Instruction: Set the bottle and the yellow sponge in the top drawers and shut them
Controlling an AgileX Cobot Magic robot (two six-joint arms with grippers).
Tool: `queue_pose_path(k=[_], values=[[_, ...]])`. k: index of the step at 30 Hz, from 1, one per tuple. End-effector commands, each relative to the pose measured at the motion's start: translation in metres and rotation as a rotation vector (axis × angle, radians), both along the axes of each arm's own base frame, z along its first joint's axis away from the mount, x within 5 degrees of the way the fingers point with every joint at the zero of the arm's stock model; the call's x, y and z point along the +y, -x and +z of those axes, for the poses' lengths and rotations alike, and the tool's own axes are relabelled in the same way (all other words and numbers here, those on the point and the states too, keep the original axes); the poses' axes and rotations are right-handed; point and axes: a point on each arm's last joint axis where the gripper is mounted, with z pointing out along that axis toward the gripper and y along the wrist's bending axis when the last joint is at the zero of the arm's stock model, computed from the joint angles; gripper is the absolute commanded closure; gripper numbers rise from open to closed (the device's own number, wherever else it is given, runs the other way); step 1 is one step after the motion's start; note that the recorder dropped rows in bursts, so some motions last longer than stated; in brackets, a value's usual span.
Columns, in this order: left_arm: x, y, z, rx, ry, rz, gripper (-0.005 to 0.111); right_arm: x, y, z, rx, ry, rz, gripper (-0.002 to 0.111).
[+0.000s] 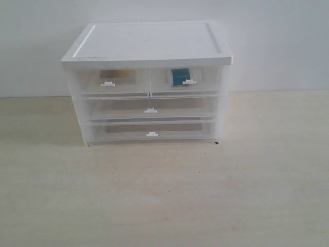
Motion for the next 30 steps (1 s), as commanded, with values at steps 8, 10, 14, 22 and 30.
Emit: queue_pose_path(k=[8, 10, 14, 22, 30], values=[[0.018, 0.090, -0.013, -0.184, 0.061, 0.041, 0.102, 0.000, 0.000, -0.001, -0.007, 0.002, -0.003, 0.108], [0.020, 0.103, -0.015, -0.211, 0.071, 0.044, 0.102, 0.000, 0.000, -0.001, -0.007, 0.002, -0.003, 0.108], [0.025, 0.132, -0.016, -0.275, 0.126, 0.079, 0.102, 0.000, 0.000, -0.001, -0.007, 0.002, -0.003, 0.108], [0.031, 0.170, -0.029, -0.298, 0.154, 0.083, 0.102, 0.000, 0.000, -0.001, -0.007, 0.002, -0.003, 0.108], [0.030, 0.167, -0.044, -0.418, 0.204, 0.083, 0.102, 0.000, 0.000, -0.001, -0.007, 0.002, -0.003, 0.108]])
